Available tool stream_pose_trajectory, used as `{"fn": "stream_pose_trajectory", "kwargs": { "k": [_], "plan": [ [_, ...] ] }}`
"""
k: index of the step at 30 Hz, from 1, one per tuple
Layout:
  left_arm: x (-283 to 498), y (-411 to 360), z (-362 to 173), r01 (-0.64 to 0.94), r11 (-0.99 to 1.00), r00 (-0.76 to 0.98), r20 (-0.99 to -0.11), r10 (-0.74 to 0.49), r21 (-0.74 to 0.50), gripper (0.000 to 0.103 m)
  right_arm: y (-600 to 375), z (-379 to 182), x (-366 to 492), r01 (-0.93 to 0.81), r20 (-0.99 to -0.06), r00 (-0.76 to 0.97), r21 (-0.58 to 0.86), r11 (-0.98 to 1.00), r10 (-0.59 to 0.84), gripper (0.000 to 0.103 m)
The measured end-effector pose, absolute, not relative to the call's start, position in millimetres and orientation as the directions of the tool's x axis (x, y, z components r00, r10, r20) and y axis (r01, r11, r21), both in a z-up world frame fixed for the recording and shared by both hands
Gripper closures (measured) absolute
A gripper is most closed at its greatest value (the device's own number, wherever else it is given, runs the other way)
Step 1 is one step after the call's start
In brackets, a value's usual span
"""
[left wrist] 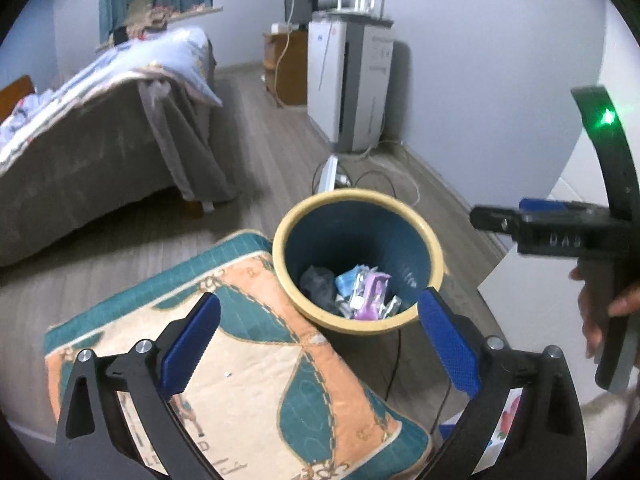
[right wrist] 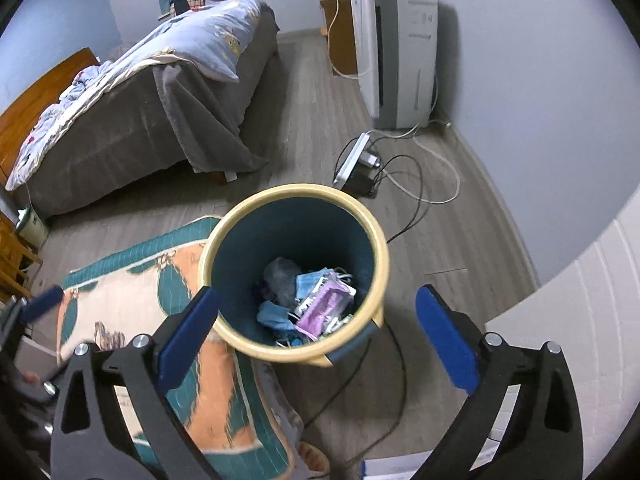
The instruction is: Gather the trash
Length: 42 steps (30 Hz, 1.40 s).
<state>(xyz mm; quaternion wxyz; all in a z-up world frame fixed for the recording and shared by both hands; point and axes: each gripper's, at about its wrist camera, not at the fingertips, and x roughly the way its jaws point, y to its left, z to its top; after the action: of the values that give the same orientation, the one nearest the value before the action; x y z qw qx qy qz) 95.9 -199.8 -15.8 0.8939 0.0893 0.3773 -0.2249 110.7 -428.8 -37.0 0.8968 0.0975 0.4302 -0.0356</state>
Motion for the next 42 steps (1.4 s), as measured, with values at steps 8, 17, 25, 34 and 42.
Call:
{"fn": "stream_pose_trajectory", "kwargs": {
  "k": [8, 17, 25, 34, 42],
  "plan": [
    [90.6, -192.1, -18.3, 0.403, 0.915, 0.642, -0.715, -0.277, 0.008, 0.005, -423.9, -44.1, 95.3, 0.175, -0.782, 0.623, 0.144, 0.974, 0.004, 0.006],
    [113.4, -191.9, -33.1, 0.388, 0.921, 0.666, -0.698, -0.262, 0.024, 0.005, -423.8, -48.1, 109.8, 0.207, -0.761, 0.647, 0.122, 0.971, -0.042, 0.006],
    [122.4, -188.1, -32.4, 0.378, 0.925, 0.671, -0.699, -0.248, 0.034, 0.005, -418.6, -52.8, 110.3, 0.205, -0.768, 0.636, 0.066, 0.977, -0.081, 0.006],
    [120.0, -186.5, -27.3, 0.387, 0.921, 0.677, -0.691, -0.254, 0.04, 0.005, -419.9, -54.9, 110.5, 0.227, -0.777, 0.622, 0.06, 0.972, -0.097, 0.006],
    [116.8, -187.3, -23.6, 0.399, 0.916, 0.675, -0.691, -0.258, 0.047, 0.005, -414.6, -54.7, 111.4, 0.223, -0.777, 0.619, 0.037, 0.974, -0.112, 0.006]
  ]
}}
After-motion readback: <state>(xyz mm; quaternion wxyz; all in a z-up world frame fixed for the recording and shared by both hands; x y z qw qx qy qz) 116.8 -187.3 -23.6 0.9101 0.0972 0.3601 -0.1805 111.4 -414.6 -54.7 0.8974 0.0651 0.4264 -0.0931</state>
